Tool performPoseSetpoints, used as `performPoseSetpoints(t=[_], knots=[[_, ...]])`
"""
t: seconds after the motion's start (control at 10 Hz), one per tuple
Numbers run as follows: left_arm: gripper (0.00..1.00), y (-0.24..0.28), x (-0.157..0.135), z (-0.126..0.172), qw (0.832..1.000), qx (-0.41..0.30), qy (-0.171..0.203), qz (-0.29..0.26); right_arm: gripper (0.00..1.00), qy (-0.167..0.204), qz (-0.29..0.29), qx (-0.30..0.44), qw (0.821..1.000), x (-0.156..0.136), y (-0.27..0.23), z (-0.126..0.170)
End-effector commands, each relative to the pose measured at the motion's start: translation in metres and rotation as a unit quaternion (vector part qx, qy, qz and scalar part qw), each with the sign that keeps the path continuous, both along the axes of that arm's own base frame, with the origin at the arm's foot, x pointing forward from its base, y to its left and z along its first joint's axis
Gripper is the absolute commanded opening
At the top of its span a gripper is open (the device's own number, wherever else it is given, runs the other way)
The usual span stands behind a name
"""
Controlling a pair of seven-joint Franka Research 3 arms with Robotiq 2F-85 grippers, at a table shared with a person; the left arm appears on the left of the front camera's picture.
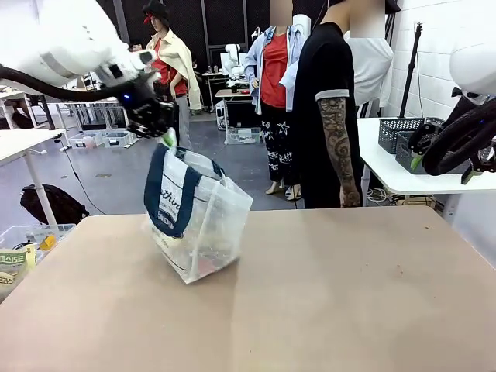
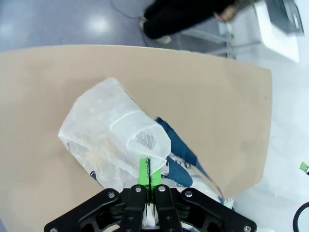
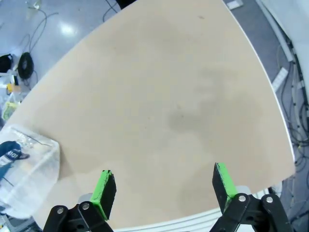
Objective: Transfer purchased items from the store into the shopping bag.
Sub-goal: Move the Reusable shopping bag to the right side of the table.
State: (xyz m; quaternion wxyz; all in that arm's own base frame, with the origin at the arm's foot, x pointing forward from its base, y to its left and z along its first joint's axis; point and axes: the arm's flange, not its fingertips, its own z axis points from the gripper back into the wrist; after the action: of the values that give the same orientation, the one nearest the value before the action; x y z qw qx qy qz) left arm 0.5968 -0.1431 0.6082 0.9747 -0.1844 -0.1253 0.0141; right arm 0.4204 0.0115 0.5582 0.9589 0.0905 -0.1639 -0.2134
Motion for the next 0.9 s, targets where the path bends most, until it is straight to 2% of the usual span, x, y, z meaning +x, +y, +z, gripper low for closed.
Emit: performPoseSetpoints(t=[0.0, 0.1, 0.5, 0.8], knots=[[0.00, 0.039, -0.027, 0.007, 0.996, -0.006, 0.013, 0.090, 1.00, -0.004, 0.004, -0.004, 1.000, 0.000, -0.001, -0.001], [0.00, 0.068, -0.039, 0.011, 0.990, -0.021, 0.008, 0.138, 1.00, -0.004, 0.004, -0.004, 1.000, 0.000, -0.001, -0.001], [0.00, 0.153, -0.063, 0.014, 0.968, -0.073, -0.018, 0.240, 1.00, -0.004, 0.004, -0.004, 1.000, 0.000, -0.001, -0.001], [0.00, 0.213, -0.080, 0.019, 0.953, -0.117, -0.050, 0.274, 1.00, -0.004, 0.004, -0.004, 1.000, 0.000, -0.001, -0.001]])
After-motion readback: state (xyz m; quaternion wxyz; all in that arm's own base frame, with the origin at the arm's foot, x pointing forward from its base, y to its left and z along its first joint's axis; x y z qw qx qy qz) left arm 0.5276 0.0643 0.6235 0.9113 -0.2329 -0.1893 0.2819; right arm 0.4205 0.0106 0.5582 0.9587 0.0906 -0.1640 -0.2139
